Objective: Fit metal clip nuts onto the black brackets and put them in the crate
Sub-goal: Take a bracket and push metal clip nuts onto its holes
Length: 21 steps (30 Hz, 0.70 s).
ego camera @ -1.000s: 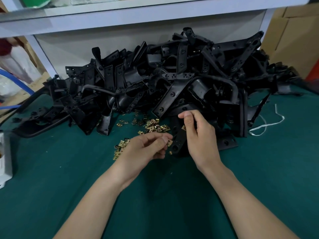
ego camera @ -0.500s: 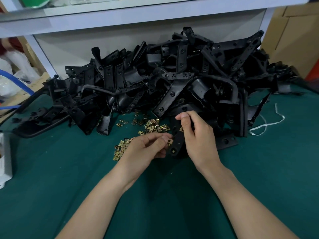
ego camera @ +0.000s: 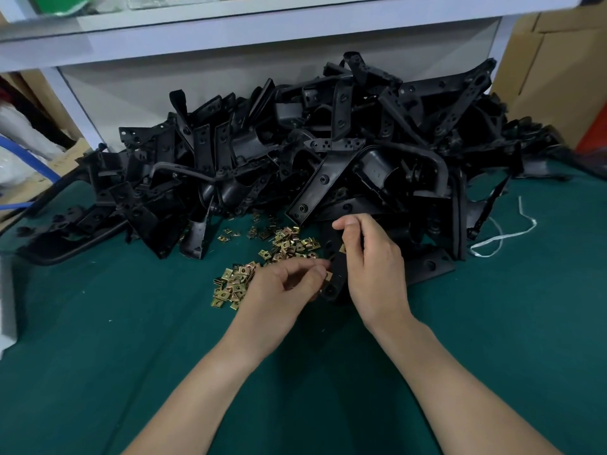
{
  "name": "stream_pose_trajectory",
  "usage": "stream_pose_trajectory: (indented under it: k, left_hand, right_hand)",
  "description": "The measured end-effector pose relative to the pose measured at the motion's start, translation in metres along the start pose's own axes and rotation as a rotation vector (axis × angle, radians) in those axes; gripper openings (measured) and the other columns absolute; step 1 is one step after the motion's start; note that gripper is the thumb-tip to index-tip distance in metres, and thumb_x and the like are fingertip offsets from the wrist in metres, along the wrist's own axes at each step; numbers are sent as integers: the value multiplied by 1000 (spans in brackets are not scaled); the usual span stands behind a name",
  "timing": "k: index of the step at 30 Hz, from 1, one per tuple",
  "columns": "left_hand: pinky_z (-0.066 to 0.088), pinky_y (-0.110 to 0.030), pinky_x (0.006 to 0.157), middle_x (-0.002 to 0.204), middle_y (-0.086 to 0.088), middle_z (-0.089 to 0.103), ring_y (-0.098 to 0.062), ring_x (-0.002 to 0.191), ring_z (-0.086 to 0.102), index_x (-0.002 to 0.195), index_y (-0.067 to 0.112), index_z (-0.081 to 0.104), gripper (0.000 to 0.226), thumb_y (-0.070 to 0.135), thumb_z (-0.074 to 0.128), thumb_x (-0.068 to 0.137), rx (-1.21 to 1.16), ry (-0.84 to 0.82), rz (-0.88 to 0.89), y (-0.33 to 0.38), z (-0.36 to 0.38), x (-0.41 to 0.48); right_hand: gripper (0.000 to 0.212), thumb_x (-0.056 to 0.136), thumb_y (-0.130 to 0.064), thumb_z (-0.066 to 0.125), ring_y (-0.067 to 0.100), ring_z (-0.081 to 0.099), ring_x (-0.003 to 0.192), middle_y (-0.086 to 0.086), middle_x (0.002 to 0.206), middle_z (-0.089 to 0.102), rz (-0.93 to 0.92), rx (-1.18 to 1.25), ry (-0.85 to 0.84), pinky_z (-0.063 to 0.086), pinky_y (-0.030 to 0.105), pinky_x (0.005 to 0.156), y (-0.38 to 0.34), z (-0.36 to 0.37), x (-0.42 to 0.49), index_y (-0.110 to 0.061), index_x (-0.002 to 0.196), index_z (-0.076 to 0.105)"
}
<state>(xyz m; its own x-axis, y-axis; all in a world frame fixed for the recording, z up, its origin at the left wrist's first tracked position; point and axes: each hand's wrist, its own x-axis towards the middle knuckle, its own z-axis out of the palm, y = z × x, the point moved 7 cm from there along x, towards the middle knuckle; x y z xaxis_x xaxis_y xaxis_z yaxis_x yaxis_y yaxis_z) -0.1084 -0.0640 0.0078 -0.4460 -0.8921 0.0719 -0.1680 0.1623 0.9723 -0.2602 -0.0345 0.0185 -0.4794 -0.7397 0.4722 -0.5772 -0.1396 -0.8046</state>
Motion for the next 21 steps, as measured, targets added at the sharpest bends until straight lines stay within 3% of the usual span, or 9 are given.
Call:
stream_pose_trajectory:
  k: [5,10,14,16,19,21]
  left_hand:
    - [45,-4,67,80,20,74,9,70,63,98,30,75,16,19,64,98,-18,47,7,5,5,-3]
    - [50,-9,79,96,19,75,4,87,68,115,30,70,19,25,65,97,-76,100,13,5,11,-6]
    - [44,-2,73,100,29,67,7,90,63,113,46,58,28,32,71,93,125,99,84,6,18,-12]
    - [42,-1,77,101,29,65,11,99,59,114,50,52,31,38,71,91,280,130,135,6,17,-13]
    - [44,-7,86,112,33,58,10,106,56,128,48,46,45,45,69,90,382,180,163,5,15,-11]
    - [46,-12,87,112,34,58,9,105,56,124,50,46,41,45,68,91,418,195,200,6,14,-10]
  right_hand:
    - [41,104,-40,27,-1,52,87,-15,102,63,-5,-16,6,39,7,72,-3,2,-1,-22,110,64]
    - [36,106,-33,31,-1,56,90,-10,102,64,22,40,97,42,16,76,-2,-5,1,-20,110,64]
    - [32,108,-28,33,-6,57,90,-7,102,64,79,77,185,41,9,76,3,-14,3,-19,110,65]
    - [31,108,-24,36,-9,56,92,-6,104,65,87,82,201,39,4,77,3,-15,2,-17,110,65]
    - [31,108,-26,36,-8,56,94,-6,104,65,87,67,193,40,6,77,1,-12,0,-17,110,65]
    - [31,108,-28,35,-5,56,95,-6,103,64,91,59,187,42,9,78,0,-10,-1,-18,110,65]
